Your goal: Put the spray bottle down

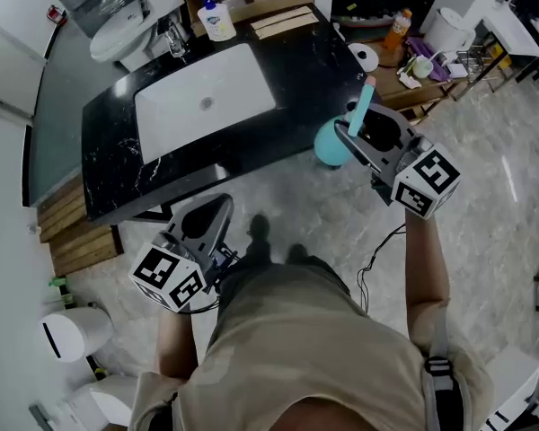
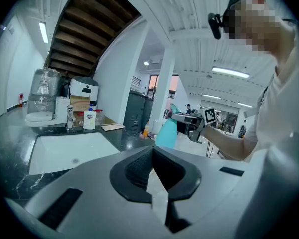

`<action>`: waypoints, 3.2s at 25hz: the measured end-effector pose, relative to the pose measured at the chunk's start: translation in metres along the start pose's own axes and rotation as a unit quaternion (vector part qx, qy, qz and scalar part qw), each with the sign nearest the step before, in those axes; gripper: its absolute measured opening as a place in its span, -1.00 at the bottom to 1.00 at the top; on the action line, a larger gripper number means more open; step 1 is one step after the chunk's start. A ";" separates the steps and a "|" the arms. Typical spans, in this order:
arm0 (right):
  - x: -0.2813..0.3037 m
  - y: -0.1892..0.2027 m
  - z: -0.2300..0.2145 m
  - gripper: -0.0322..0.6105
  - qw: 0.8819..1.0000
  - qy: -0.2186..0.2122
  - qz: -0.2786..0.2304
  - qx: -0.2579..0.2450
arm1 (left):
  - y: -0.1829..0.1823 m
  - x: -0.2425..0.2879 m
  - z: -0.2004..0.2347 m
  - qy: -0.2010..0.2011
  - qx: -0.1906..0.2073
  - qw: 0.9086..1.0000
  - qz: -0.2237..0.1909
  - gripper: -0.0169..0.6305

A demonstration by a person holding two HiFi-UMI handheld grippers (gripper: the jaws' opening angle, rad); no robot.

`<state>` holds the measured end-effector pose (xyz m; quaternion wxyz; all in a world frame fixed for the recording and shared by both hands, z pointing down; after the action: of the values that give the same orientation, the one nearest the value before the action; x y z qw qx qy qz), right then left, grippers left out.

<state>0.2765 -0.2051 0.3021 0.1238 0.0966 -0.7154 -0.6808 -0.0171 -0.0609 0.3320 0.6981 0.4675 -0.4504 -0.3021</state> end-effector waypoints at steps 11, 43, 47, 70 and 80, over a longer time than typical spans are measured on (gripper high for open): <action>0.019 -0.002 -0.015 -0.40 0.999 -0.005 0.007 -0.042 | -0.003 0.032 0.011 0.028 -0.002 1.000 -0.008 -0.91; 0.120 0.041 -0.162 -0.40 0.996 -0.039 0.084 0.009 | -0.012 0.111 0.090 0.025 -0.073 0.997 0.008 -0.91; 0.133 0.049 -0.177 -0.40 0.995 -0.036 0.097 0.008 | -0.012 0.118 0.096 0.027 -0.076 0.997 0.014 -0.91; 0.192 0.059 -0.237 -0.40 0.992 -0.003 0.126 0.020 | -0.013 0.138 0.148 0.030 -0.097 0.995 0.024 -0.91; 0.220 0.061 -0.247 -0.40 0.991 0.042 0.127 0.009 | -0.013 0.144 0.169 0.038 -0.102 0.994 0.024 -0.91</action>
<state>0.1456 -0.5042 0.3830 0.2385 0.0340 -0.7220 -0.6486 -0.1114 -0.2519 0.3965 0.7660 0.3942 -0.4011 -0.3114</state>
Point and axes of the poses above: the fingertips, and each gripper's own axes: x forward along the fingers, z to its left, y out of its underside, the point moved 8 cm from there along -x, backward along the fingers, and after that the axes turned 13 degrees about -y, right-handed, at the moved point
